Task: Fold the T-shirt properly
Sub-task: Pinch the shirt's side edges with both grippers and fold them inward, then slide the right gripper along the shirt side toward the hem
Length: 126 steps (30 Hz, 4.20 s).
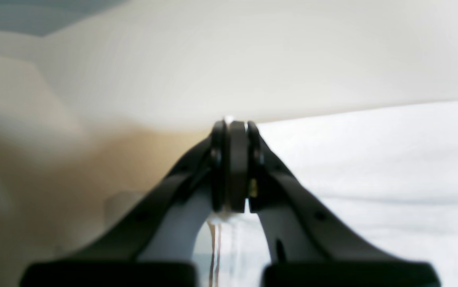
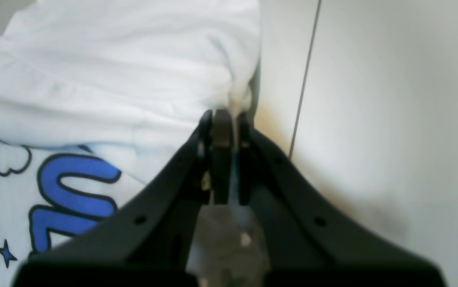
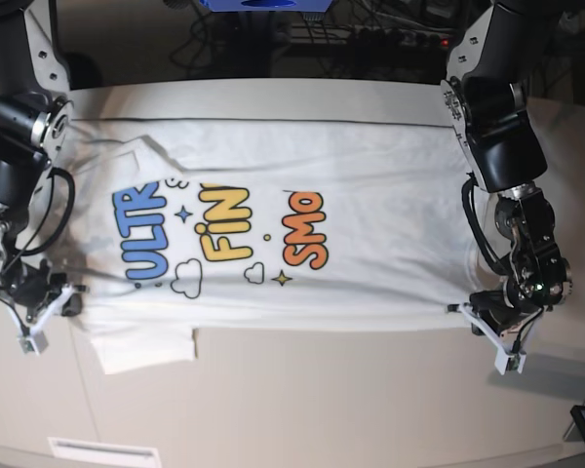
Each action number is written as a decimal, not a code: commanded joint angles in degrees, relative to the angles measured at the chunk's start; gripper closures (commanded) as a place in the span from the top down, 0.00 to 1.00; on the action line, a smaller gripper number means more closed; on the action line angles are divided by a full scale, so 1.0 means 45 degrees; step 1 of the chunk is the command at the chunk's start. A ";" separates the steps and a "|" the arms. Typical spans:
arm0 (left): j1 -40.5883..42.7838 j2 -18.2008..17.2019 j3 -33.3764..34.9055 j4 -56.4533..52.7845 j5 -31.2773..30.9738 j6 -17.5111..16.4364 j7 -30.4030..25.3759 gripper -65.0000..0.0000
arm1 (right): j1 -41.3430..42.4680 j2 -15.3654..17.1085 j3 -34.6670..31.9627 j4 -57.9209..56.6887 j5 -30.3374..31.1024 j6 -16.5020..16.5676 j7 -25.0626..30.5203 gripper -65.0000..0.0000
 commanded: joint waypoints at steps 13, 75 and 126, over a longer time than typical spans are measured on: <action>0.0373 -0.0675 -0.0031 0.1139 -0.2482 0.0041 0.0635 0.00 | -0.0507 0.0176 0.0031 0.2032 0.0181 0.0027 -0.0421 0.00; 0.5042 -0.0675 0.0125 0.3893 -0.2384 0.0061 0.0654 0.00 | -0.2636 -0.0117 0.2121 0.5178 0.0181 0.0027 -0.3371 0.46; 0.5238 -0.0636 0.0125 0.3874 -0.2384 0.0100 0.0576 0.00 | 0.3205 0.0254 -0.2352 -0.4043 0.0103 -0.0959 0.2256 0.63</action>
